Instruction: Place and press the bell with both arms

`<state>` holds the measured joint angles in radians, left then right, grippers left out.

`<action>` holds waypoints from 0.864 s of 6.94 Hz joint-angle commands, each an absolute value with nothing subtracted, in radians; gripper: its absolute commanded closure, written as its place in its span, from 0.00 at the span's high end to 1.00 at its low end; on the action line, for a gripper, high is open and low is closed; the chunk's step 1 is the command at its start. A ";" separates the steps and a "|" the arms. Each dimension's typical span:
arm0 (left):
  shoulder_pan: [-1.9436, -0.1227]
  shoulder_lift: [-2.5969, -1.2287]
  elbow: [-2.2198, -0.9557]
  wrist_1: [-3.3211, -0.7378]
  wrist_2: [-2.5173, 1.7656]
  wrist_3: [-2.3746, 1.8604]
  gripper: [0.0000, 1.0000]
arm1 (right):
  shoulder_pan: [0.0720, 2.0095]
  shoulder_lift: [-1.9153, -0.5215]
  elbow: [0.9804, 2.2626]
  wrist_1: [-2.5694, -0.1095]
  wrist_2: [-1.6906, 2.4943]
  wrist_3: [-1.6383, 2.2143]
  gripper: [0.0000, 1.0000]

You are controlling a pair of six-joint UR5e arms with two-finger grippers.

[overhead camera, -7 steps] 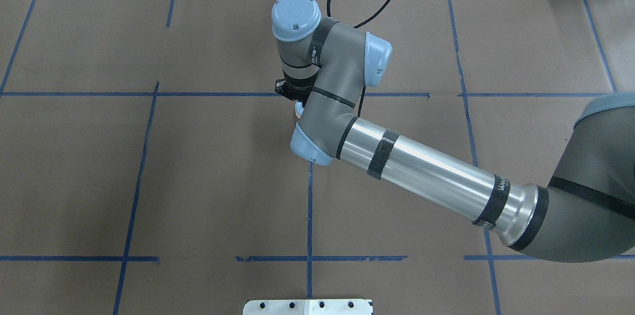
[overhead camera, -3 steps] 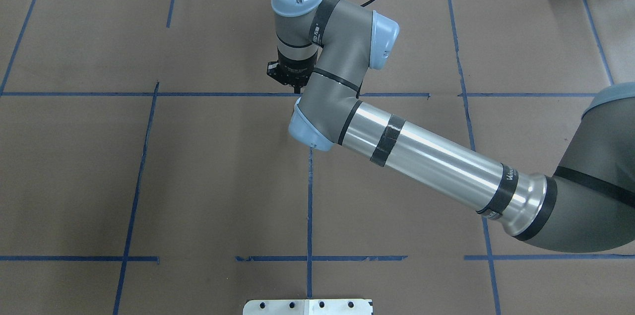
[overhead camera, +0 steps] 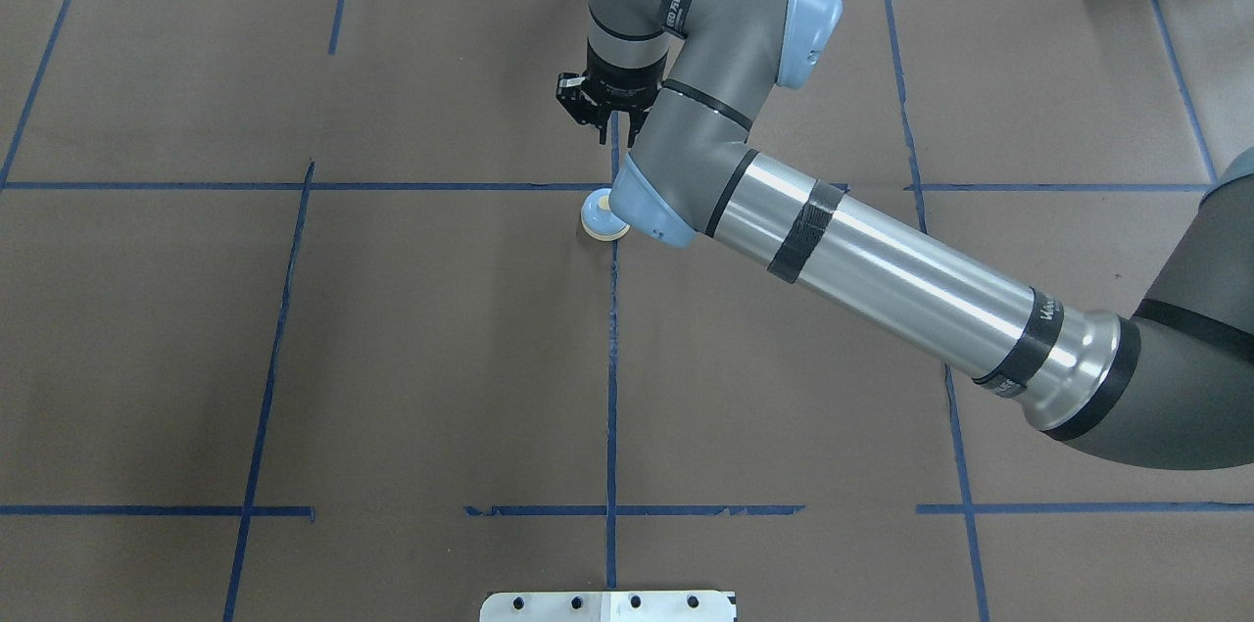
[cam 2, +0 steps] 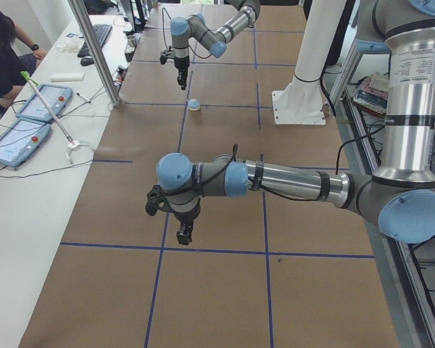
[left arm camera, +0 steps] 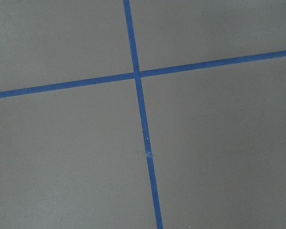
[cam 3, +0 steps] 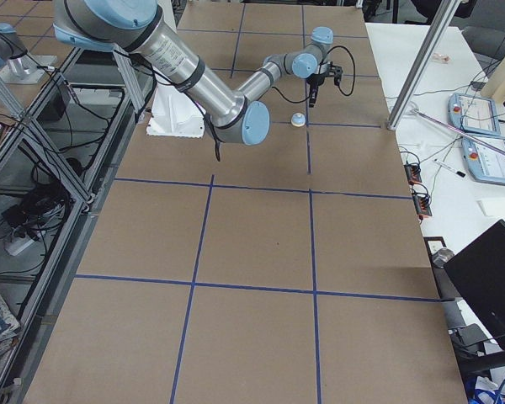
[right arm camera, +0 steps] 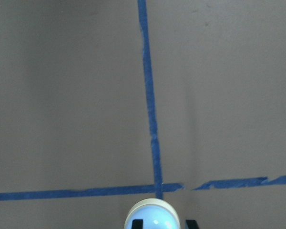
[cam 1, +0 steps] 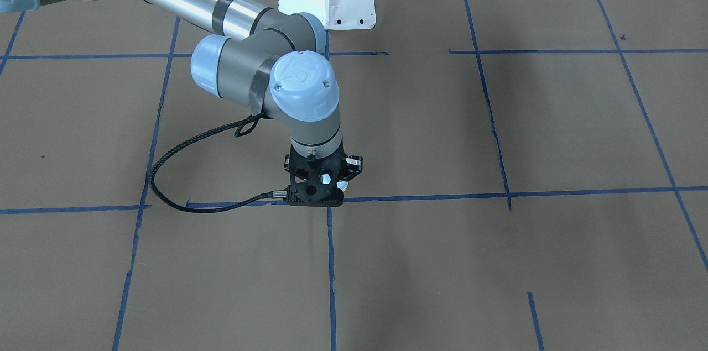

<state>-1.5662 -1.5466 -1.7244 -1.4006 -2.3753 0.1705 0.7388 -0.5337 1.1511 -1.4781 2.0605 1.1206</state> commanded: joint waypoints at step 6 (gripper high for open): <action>-1.563 -1.525 -1.678 -1.388 -2.365 0.167 1.00 | 1.133 -1.218 1.590 -1.546 2.276 0.288 1.00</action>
<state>-1.5627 -1.5349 -1.6766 -1.3950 -2.3671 0.1724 1.0799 -1.0870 1.5182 -1.5327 2.2638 0.4414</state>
